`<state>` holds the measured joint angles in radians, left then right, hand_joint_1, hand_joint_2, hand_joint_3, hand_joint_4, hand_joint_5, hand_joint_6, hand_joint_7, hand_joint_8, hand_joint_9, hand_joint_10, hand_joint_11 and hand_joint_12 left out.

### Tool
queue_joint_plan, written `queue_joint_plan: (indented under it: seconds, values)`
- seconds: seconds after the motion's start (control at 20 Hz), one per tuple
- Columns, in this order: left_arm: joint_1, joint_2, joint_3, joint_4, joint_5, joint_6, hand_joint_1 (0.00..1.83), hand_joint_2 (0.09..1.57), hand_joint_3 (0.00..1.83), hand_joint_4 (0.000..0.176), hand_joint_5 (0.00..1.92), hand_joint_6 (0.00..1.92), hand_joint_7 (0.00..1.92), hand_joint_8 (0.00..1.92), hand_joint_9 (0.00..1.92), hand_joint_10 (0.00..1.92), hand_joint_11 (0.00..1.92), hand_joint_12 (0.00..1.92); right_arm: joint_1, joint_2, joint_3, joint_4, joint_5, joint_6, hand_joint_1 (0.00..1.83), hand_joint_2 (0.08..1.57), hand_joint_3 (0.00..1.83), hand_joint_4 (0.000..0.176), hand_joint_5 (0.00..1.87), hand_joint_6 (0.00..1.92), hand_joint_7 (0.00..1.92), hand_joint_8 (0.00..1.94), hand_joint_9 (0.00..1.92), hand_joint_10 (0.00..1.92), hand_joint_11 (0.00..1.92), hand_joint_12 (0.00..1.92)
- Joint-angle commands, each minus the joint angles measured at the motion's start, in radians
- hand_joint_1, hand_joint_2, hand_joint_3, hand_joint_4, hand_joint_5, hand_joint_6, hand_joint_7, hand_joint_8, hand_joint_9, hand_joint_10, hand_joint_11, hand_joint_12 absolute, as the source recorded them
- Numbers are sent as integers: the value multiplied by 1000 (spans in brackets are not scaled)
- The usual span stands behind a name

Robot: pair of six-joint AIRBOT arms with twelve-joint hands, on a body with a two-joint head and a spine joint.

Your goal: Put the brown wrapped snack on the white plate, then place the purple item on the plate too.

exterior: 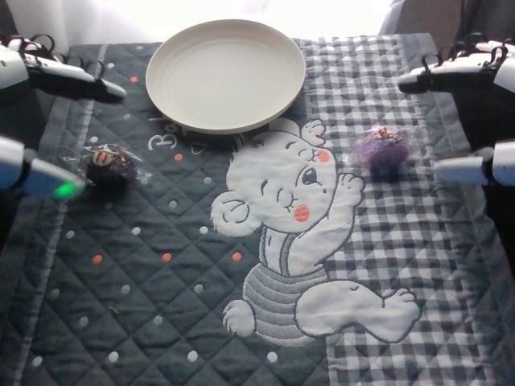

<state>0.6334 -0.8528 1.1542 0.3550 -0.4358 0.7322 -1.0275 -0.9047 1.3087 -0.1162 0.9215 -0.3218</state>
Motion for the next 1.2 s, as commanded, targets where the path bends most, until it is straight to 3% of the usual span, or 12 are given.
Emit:
queue_joint_plan:
  seconds: [0.0,0.15,0.35,0.55,0.65,0.7,0.75,0.8,0.9,0.95,1.05,1.15]
  values:
    - [-19,-13,7,-16,-70,-2,600,919,0,108,480,5,596,15,599,28,143,1006,8,1,6,39,106,1,873,1099,4,5,422,3,392,1,377,6,105,658]
    - [-21,-55,33,-16,-48,-2,620,909,0,107,499,4,660,6,617,9,52,985,8,0,6,39,106,1,863,1107,1,2,423,0,386,0,373,0,90,709]
    - [-24,-135,98,-16,20,-2,705,907,1,83,577,3,793,6,740,18,93,1078,8,-3,6,39,106,1,915,1092,0,0,443,1,414,1,402,0,77,760]
    - [-26,-190,155,-15,85,-1,799,897,0,75,665,2,891,6,831,14,242,1029,8,-6,7,38,106,1,910,1075,0,15,443,2,420,1,420,0,130,730]
    - [-26,-210,176,-15,103,-1,901,917,1,57,729,2,964,12,886,18,266,1104,8,-7,7,37,106,1,918,1068,0,15,449,3,423,2,429,4,145,732]
    - [-26,-218,185,-16,106,-2,972,949,2,12,795,6,1049,30,960,36,350,1069,8,-7,8,36,106,1,928,1070,0,17,446,2,424,2,428,3,138,726]
    - [-28,-226,194,-17,111,-2,1004,945,0,5,858,6,1122,44,1037,57,441,1071,8,-7,8,36,106,1,921,1075,1,17,441,0,420,0,428,2,143,727]
    - [-30,-232,200,-16,118,-2,1105,999,21,14,1126,482,1234,94,1135,147,501,1287,8,-7,8,35,106,1,942,1080,0,2,439,0,411,0,409,0,128,683]
    - [-36,-253,219,-15,133,-1,1182,1041,3,0,1142,681,958,1303,816,1619,602,1856,8,-8,9,34,106,1,916,1088,2,0,443,2,411,1,403,0,125,665]
    - [-40,-262,227,-15,135,-2,1185,1065,5,0,1083,813,853,1807,898,1909,864,1918,8,-9,10,34,106,1,896,1104,7,3,435,0,405,0,394,0,116,652]
    - [-55,-267,230,-15,125,-2,1178,1057,0,0,1104,794,870,1913,1012,1921,1025,1921,8,-9,11,34,106,1,863,1110,7,12,427,0,388,0,384,0,122,651]
    - [-103,-271,235,-14,94,-1,1177,1044,0,0,1143,730,912,1921,989,1921,1026,1921,8,-10,12,33,106,1,853,1112,5,4,431,1,405,6,403,7,140,653]
